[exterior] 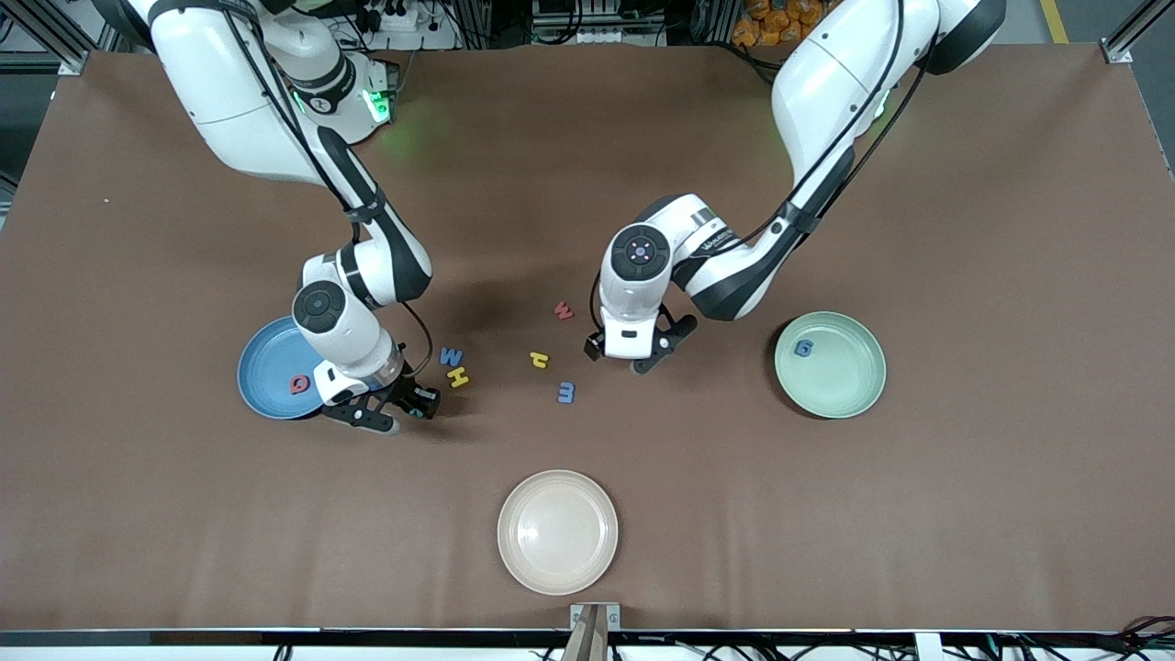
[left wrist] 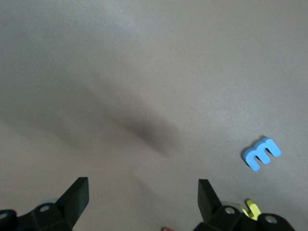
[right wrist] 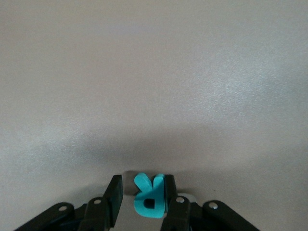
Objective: Sort uppercase to blue plate, lowercase to green plate
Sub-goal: 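Grasp the teal R with the right gripper while the left gripper returns, then lower the left gripper and grasp the pink m beside the yellow H, then drop the R into the blue plate while the left gripper carries the m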
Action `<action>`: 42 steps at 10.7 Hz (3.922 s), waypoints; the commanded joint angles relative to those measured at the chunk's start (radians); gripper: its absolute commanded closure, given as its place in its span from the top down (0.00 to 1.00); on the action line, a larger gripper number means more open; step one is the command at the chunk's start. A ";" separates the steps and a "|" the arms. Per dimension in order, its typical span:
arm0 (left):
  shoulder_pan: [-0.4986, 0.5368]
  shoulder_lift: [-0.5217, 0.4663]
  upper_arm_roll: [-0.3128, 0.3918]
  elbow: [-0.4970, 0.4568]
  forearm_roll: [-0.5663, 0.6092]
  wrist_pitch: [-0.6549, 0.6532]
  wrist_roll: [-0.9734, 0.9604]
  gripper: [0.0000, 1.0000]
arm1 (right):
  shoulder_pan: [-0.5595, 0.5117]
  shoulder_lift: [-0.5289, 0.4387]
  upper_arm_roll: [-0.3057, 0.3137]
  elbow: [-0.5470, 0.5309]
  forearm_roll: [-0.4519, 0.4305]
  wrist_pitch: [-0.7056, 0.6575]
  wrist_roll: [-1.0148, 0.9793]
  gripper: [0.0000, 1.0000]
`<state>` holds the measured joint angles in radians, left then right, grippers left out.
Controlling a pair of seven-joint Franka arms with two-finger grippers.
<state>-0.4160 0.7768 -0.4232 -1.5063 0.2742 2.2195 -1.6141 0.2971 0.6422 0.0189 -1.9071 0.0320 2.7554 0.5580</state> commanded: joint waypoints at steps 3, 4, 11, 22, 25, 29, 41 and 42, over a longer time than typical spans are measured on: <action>-0.130 0.073 0.064 0.101 -0.024 -0.014 -0.038 1.00 | 0.010 0.007 -0.007 -0.021 -0.040 0.039 0.016 0.35; -0.142 0.084 0.064 0.107 -0.024 -0.014 -0.038 1.00 | 0.011 0.008 -0.007 -0.027 -0.040 0.050 0.016 0.35; -0.207 0.134 0.066 0.116 -0.018 0.002 -0.018 1.00 | 0.010 0.013 -0.007 -0.029 -0.090 0.053 0.014 0.23; -0.253 0.162 0.092 0.121 -0.013 0.043 -0.010 1.00 | -0.001 0.004 -0.007 0.054 -0.104 -0.123 -0.023 0.15; -0.253 0.167 0.092 0.120 -0.012 0.043 0.000 0.90 | -0.010 0.002 -0.008 0.137 -0.107 -0.288 -0.079 0.14; -0.253 0.167 0.092 0.118 -0.017 0.042 0.003 0.00 | -0.075 -0.048 -0.016 0.158 -0.106 -0.489 -0.278 0.15; -0.081 0.033 0.092 0.112 -0.009 -0.165 -0.001 0.00 | -0.197 -0.139 -0.091 0.014 -0.066 -0.479 -0.662 0.48; -0.060 0.026 0.092 0.110 -0.009 -0.213 -0.003 0.00 | -0.187 -0.141 -0.091 0.014 -0.006 -0.482 -0.658 0.49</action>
<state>-0.4980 0.8360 -0.3324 -1.3757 0.2722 2.0641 -1.6260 0.1025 0.5338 -0.0766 -1.8613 -0.0302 2.2683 -0.1082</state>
